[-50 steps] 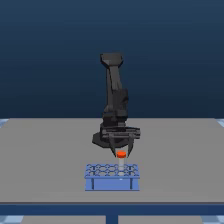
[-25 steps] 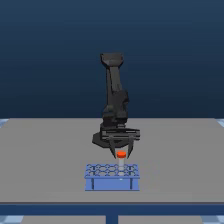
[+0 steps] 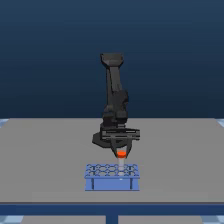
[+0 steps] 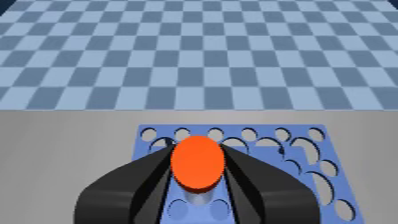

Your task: Pick up the centrifuge tube on the rack

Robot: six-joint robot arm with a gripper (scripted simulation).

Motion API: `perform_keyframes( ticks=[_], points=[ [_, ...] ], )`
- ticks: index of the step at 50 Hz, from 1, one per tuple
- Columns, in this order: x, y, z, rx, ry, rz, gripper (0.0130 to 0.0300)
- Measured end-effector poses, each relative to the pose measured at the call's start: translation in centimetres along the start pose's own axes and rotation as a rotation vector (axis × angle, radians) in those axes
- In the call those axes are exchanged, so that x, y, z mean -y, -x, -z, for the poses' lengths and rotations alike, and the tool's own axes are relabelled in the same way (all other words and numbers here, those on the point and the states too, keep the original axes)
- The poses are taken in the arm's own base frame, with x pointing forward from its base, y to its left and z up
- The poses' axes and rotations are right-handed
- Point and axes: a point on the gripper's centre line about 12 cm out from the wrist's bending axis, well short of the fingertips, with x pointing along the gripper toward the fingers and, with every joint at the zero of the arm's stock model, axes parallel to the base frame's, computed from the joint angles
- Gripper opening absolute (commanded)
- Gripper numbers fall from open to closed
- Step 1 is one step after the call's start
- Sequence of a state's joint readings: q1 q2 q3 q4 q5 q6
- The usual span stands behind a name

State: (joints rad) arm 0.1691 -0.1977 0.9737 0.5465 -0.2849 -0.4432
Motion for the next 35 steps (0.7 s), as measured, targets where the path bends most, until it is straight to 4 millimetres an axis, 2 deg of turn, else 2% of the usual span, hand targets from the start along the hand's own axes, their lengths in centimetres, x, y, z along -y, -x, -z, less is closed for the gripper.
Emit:
perform_keyframes(
  ticks=[35],
  points=[
    [0.1, 0.8, -1.5, 0.007, -0.011, 0.005, 0.0130]
  ],
)
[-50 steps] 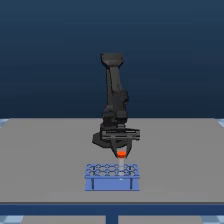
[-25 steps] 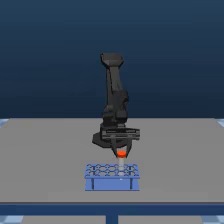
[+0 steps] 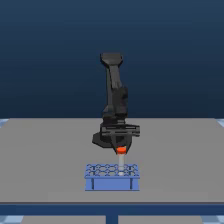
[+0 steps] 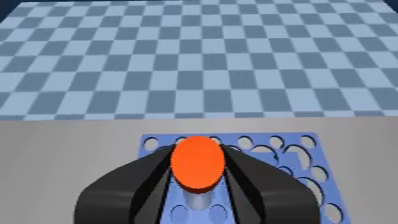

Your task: Pick up the centrifuge tube on the rack

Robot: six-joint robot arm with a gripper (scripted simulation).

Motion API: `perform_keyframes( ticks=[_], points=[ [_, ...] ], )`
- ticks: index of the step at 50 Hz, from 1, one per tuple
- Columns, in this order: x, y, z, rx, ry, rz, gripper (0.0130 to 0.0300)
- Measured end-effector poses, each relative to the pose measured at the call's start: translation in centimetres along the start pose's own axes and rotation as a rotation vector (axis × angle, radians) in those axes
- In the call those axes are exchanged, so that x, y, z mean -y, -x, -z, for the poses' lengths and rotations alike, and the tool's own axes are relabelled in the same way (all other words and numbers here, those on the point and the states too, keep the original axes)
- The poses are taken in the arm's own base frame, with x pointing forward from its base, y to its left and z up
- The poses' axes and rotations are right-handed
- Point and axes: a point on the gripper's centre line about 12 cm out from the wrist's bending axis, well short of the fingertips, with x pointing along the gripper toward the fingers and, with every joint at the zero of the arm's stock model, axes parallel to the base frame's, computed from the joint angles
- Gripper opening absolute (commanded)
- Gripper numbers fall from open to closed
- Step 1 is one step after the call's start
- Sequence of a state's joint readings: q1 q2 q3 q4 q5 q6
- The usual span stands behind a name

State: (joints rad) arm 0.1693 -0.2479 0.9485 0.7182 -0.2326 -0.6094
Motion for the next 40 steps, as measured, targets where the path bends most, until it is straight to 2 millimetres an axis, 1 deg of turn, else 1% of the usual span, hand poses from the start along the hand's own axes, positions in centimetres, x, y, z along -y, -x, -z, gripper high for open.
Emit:
perform_keyframes(
  ticks=[40],
  points=[
    [0.0, 1.4, -2.5, -0.006, -0.012, -0.001, 0.0130]
  ],
)
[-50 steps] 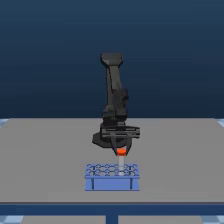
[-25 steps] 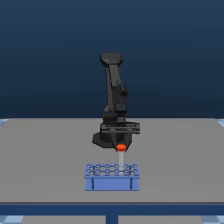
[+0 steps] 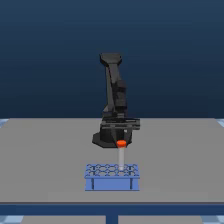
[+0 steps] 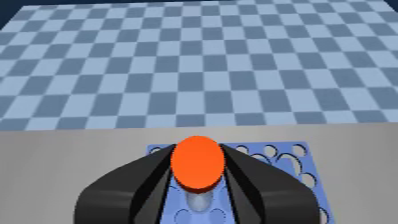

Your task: Pick up the centrifuge tube on the rack

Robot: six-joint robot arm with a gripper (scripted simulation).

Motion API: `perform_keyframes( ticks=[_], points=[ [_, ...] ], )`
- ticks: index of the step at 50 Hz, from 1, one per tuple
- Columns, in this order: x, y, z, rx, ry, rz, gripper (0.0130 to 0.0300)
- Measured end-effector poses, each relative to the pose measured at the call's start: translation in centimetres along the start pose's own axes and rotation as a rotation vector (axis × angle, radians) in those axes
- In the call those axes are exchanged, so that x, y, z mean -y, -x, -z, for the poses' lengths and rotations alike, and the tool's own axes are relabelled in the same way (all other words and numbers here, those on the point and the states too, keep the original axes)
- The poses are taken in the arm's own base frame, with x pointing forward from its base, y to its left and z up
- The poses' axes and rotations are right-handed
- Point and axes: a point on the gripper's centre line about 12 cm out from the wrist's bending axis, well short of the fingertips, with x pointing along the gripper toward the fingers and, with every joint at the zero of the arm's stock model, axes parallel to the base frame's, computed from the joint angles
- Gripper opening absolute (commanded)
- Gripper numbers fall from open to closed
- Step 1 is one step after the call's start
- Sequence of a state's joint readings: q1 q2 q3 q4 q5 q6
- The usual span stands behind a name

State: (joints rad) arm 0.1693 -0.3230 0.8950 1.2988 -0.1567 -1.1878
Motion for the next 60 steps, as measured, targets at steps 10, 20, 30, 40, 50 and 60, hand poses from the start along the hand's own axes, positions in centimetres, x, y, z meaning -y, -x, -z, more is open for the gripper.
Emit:
perform_keyframes(
  ticks=[10, 20, 30, 40, 50, 60],
  points=[
    [0.0, 0.3, -0.5, -0.001, 0.000, -0.002, 0.0130],
    [-0.1, 0.6, -0.9, -0.002, 0.000, -0.003, 0.0130],
    [-0.1, 0.8, -1.4, -0.002, 0.000, -0.004, 0.0130],
    [-0.1, 1.1, -2.0, -0.001, 0.000, -0.006, 0.0130],
    [-0.1, 1.5, -2.6, 0.000, 0.000, -0.007, 0.0130],
    [-0.2, 1.9, -3.2, 0.001, 0.002, -0.008, 0.0130]
  ],
)
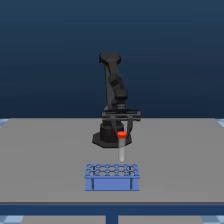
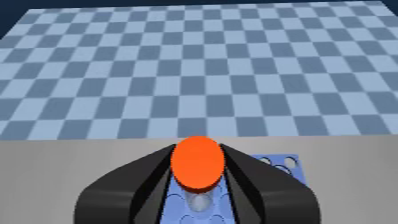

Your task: Pick up the centrifuge tube on the rack

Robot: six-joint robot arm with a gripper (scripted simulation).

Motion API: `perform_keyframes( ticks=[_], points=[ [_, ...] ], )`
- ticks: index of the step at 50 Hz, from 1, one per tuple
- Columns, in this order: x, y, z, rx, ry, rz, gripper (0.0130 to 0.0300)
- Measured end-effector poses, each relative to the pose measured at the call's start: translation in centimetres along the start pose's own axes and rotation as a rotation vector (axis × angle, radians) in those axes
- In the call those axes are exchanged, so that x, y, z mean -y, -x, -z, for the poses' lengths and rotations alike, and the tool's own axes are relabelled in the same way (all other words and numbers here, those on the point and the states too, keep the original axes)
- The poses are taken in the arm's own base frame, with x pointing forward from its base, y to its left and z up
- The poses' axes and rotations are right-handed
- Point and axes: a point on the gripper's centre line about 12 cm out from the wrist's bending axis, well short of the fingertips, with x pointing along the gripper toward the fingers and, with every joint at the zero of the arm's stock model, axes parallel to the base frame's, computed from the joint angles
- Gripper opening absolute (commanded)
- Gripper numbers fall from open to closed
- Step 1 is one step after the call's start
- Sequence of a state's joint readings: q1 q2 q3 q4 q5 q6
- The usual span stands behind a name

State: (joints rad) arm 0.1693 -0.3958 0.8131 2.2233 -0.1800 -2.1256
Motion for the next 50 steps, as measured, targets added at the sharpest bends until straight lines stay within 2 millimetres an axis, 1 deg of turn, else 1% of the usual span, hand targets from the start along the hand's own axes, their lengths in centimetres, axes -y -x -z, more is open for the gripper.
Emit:
perform_keyframes(
  ticks=[26, 50],
  points=[
    [0.0, 0.7, -1.3, 0.000, 0.011, 0.001, 0.0130],
    [0.0, 0.9, -1.5, -0.004, 0.020, 0.004, 0.0130]
  ],
)
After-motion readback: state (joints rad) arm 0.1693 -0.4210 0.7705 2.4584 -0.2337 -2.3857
